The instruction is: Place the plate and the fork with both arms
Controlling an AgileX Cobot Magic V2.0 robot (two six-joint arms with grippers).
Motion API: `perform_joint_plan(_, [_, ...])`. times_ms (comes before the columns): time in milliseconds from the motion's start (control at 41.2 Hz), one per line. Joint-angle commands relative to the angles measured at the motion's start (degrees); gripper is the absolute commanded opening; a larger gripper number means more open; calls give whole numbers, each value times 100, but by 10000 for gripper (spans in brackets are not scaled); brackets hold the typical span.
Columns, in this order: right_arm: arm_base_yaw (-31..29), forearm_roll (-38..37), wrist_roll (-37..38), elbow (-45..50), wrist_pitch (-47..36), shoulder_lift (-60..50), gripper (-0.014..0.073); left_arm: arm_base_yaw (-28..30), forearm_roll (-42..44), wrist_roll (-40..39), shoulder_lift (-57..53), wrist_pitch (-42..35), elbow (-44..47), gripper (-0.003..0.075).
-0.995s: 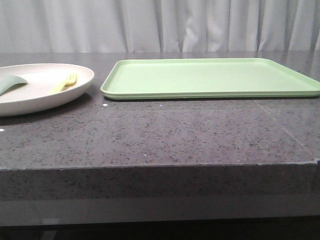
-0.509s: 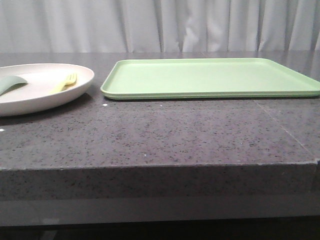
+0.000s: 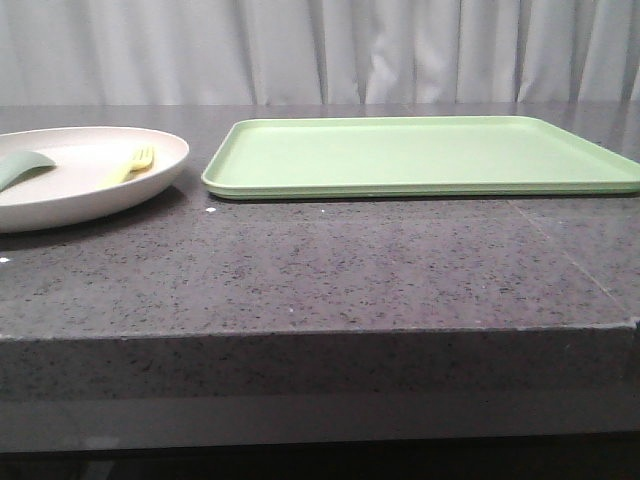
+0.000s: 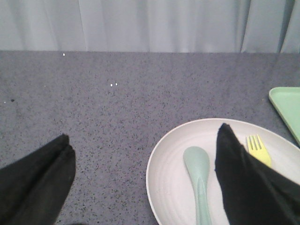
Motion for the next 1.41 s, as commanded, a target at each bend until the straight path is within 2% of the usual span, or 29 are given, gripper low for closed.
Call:
perform_joint_plan(0, [-24,-1,-37,-218,-475,36,587,14,-59,-11,494,185,-728,578])
perform_joint_plan(243, [-24,-1,-37,-218,-391,36,587,14,72,-11,1824,1763,-2061,578])
perform_joint_plan(534, [-24,-1,-37,-218,-391,36,587,14,320,-11,3169,3141,-3066,578])
perform_joint_plan(825, [-24,-1,-37,-218,-391,36,587,14,310,-11,4155,3275,-3437,578])
perform_joint_plan(1213, [-24,-1,-37,-218,-392,63,587,14,-265,-11,4536,3226,-3446,578])
perform_joint_plan(1286, [-24,-1,-37,-218,-392,63,587,14,-265,-11,4536,3235,-3446,564])
perform_joint_plan(1383, [-24,-1,-37,-218,-392,63,587,14,-265,-11,4536,3274,-3446,497])
